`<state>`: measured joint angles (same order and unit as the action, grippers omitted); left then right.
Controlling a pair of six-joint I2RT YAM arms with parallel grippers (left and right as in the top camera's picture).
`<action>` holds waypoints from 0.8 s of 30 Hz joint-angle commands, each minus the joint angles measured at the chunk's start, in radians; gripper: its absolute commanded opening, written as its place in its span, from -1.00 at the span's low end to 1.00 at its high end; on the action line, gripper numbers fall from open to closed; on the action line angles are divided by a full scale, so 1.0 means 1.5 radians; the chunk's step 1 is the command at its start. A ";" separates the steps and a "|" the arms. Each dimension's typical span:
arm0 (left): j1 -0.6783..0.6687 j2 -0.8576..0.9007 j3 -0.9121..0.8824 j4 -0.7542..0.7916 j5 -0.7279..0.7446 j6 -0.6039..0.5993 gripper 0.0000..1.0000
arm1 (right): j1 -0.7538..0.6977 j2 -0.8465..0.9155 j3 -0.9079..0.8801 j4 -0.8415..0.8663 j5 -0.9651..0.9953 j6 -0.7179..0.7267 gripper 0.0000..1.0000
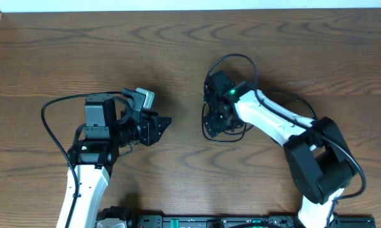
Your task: Untangle cables
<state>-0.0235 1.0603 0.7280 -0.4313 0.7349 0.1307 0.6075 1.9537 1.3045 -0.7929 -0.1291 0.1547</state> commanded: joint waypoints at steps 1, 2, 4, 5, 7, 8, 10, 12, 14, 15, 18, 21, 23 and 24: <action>-0.001 -0.002 -0.003 -0.002 0.011 0.005 0.02 | 0.015 0.016 0.006 0.001 -0.013 -0.009 0.57; -0.001 -0.002 -0.003 -0.002 0.011 0.005 0.02 | 0.017 0.018 0.006 0.001 -0.013 -0.009 0.57; -0.001 -0.002 -0.003 -0.002 0.011 0.005 0.02 | 0.022 0.019 0.006 0.004 -0.013 -0.009 0.57; -0.001 -0.002 -0.003 -0.002 0.011 0.005 0.03 | 0.023 0.019 0.006 0.006 -0.013 -0.009 0.58; -0.001 -0.002 -0.003 -0.002 0.009 0.005 0.02 | 0.026 0.019 0.006 0.012 -0.020 -0.009 0.61; -0.001 -0.002 -0.003 -0.002 0.009 0.005 0.03 | 0.027 0.019 0.006 0.013 -0.026 -0.009 0.63; -0.001 -0.002 -0.003 -0.002 0.009 0.005 0.02 | 0.028 0.019 0.005 0.015 -0.043 -0.009 0.66; -0.001 -0.002 -0.003 -0.002 0.009 0.005 0.02 | 0.028 0.019 0.005 0.015 -0.046 -0.009 0.68; -0.001 -0.002 -0.003 -0.002 0.009 0.005 0.03 | 0.028 0.019 0.005 0.014 -0.046 -0.009 0.69; -0.001 -0.002 -0.003 -0.002 0.009 0.005 0.02 | 0.028 0.019 0.005 0.014 -0.046 -0.009 0.71; -0.001 -0.002 -0.003 -0.008 0.009 0.005 0.03 | 0.028 0.019 0.005 0.012 -0.049 -0.017 0.71; -0.001 -0.002 -0.003 -0.012 0.009 0.005 0.02 | 0.028 0.019 0.005 0.010 -0.051 -0.020 0.69; -0.001 -0.002 -0.003 -0.012 0.009 0.005 0.03 | 0.029 0.019 0.005 0.010 -0.060 -0.026 0.69; -0.001 -0.002 -0.003 -0.012 0.009 0.005 0.02 | 0.030 0.019 0.005 0.010 -0.061 -0.027 0.69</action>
<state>-0.0235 1.0603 0.7280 -0.4454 0.7349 0.1314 0.6437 1.9751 1.3045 -0.7773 -0.1932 0.1402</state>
